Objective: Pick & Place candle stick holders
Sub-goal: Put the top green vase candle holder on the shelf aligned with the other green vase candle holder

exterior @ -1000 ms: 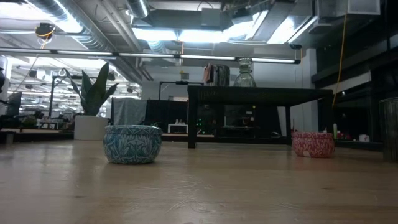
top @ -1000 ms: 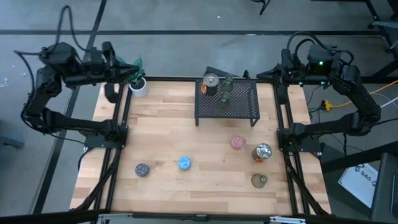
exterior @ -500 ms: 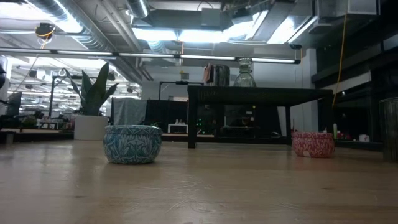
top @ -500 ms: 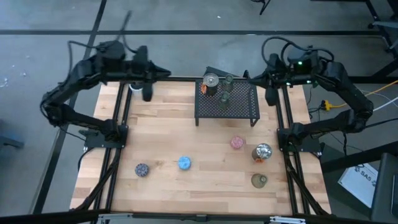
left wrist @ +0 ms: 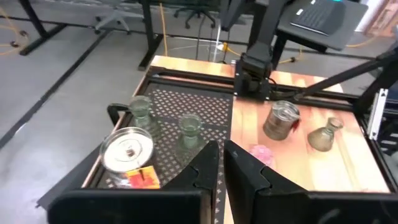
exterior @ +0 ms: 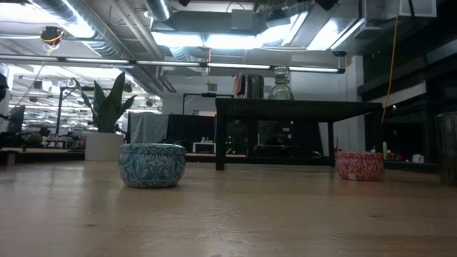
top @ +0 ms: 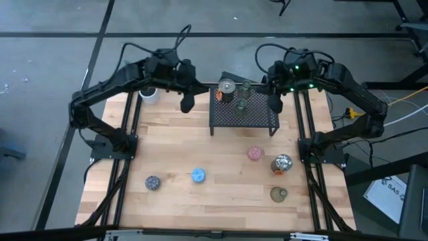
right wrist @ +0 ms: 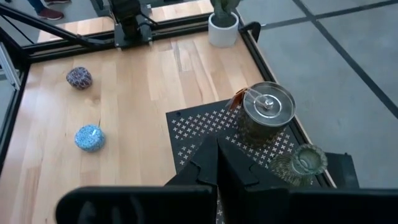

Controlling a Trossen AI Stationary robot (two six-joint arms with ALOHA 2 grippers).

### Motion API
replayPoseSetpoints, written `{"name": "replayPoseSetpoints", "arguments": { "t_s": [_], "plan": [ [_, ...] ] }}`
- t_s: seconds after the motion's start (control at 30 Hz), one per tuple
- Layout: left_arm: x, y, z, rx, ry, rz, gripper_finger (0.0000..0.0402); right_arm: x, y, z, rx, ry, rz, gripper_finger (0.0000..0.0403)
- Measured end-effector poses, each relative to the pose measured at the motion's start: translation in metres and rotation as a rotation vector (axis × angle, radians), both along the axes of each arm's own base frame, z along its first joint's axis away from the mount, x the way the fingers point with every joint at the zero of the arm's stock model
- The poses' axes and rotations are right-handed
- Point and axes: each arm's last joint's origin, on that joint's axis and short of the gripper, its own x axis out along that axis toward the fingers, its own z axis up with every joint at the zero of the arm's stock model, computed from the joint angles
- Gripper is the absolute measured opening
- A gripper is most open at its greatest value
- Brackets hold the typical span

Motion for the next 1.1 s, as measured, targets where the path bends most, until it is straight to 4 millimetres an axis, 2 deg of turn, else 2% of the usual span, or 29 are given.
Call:
{"name": "replayPoseSetpoints", "arguments": {
  "t_s": [0.27, 0.53, 0.83, 1.1],
  "plan": [
    [0.018, 0.007, -0.009, -0.017, -0.007, 0.004, 0.0055, 0.008, -0.003, -0.006, 0.011, 0.027, 0.0, 0.0],
    [0.034, 0.013, -0.02, -0.02, 0.01, 0.005, 0.0096, 0.025, -0.007, -0.019, 0.037, 0.096, 0.011, 0.0],
    [0.029, 0.011, -0.015, -0.027, -0.01, 0.016, 0.0115, 0.046, -0.014, -0.036, 0.062, 0.15, 0.022, 0.0012],
    [0.021, 0.008, -0.008, -0.026, -0.036, 0.019, 0.0112, 0.068, -0.022, -0.056, 0.076, 0.219, 0.034, 0.0015]
  ]
}}
